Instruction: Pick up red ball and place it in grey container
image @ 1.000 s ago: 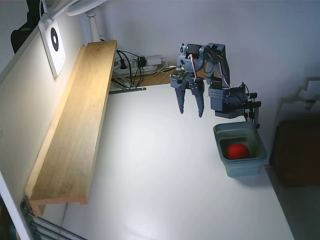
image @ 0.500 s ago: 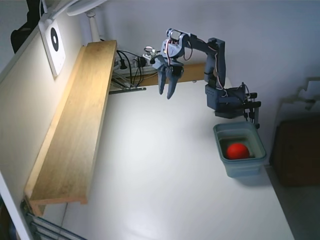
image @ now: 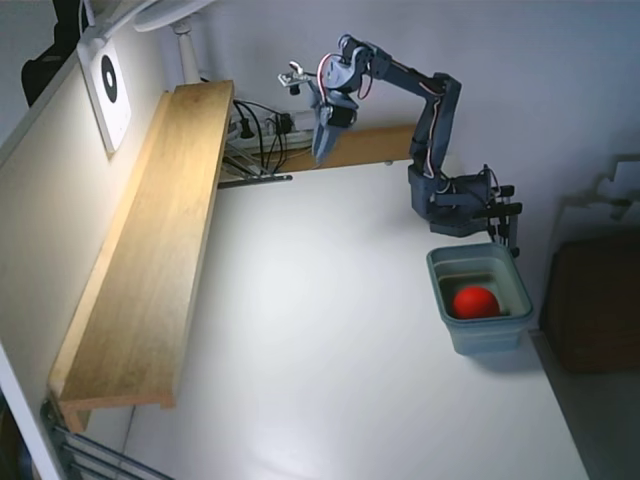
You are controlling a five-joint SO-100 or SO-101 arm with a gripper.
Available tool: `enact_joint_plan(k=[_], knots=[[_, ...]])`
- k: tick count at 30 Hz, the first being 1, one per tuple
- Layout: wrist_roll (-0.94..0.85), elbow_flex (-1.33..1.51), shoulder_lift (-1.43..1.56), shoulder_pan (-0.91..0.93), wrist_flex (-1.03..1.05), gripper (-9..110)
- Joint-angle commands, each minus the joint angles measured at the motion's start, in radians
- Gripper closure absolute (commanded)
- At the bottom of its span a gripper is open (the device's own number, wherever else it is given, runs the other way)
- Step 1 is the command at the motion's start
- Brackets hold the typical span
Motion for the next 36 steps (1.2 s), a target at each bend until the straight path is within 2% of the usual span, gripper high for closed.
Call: enact_joint_plan(k=[1, 15, 36], knots=[[0.003, 0.037, 0.081, 0.082, 0.013, 98], [0.003, 0.144, 0.204, 0.278, 0.021, 104], [0.003, 0.161, 0.223, 0.309, 0.023, 104]])
